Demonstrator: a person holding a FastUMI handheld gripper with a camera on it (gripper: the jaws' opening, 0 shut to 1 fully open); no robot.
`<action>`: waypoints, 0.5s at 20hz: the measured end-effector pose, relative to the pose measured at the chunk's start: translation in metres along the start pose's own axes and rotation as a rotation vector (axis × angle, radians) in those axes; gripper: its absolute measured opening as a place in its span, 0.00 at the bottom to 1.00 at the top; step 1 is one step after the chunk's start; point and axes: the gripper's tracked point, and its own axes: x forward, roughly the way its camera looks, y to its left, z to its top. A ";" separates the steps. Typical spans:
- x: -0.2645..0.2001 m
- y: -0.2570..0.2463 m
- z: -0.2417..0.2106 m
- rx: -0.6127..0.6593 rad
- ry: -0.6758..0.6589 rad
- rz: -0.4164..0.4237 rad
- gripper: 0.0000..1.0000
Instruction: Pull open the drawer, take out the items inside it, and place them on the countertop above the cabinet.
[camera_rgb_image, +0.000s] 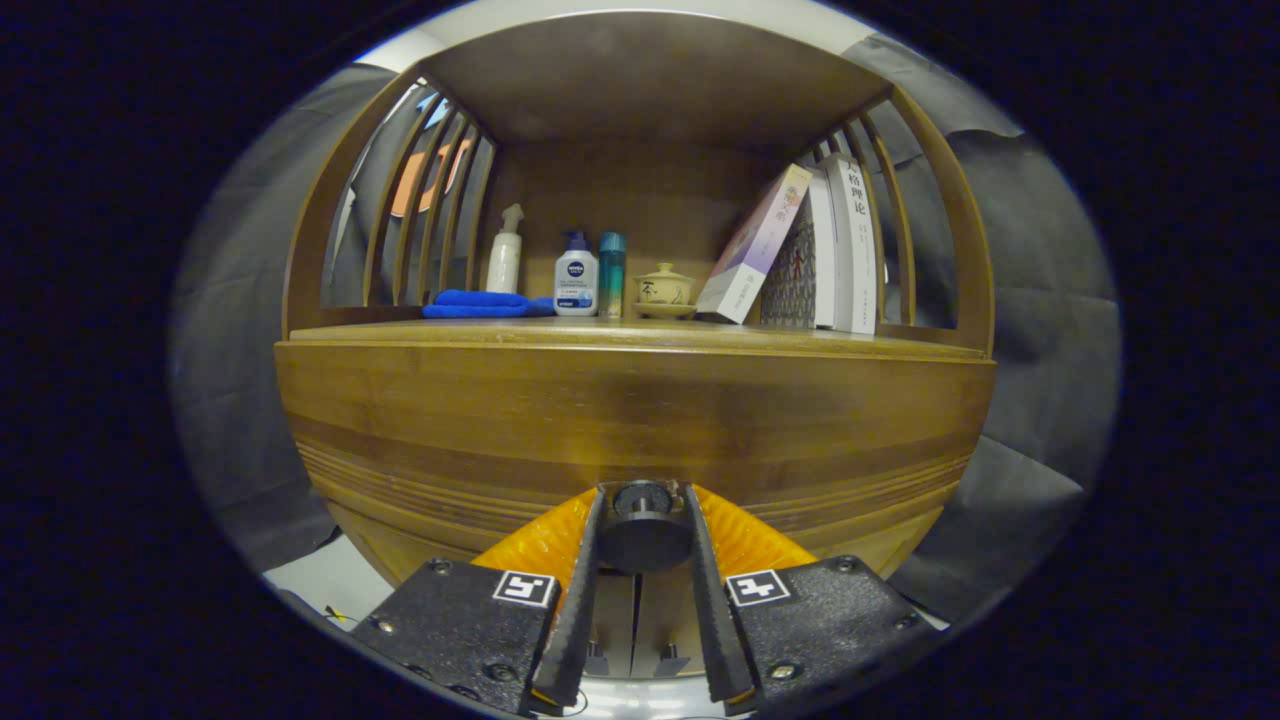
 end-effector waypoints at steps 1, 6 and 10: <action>-0.001 0.000 0.000 -0.012 0.006 0.002 0.48; -0.002 -0.001 -0.001 -0.034 0.036 0.010 0.42; -0.005 0.000 0.000 -0.014 0.066 0.016 0.39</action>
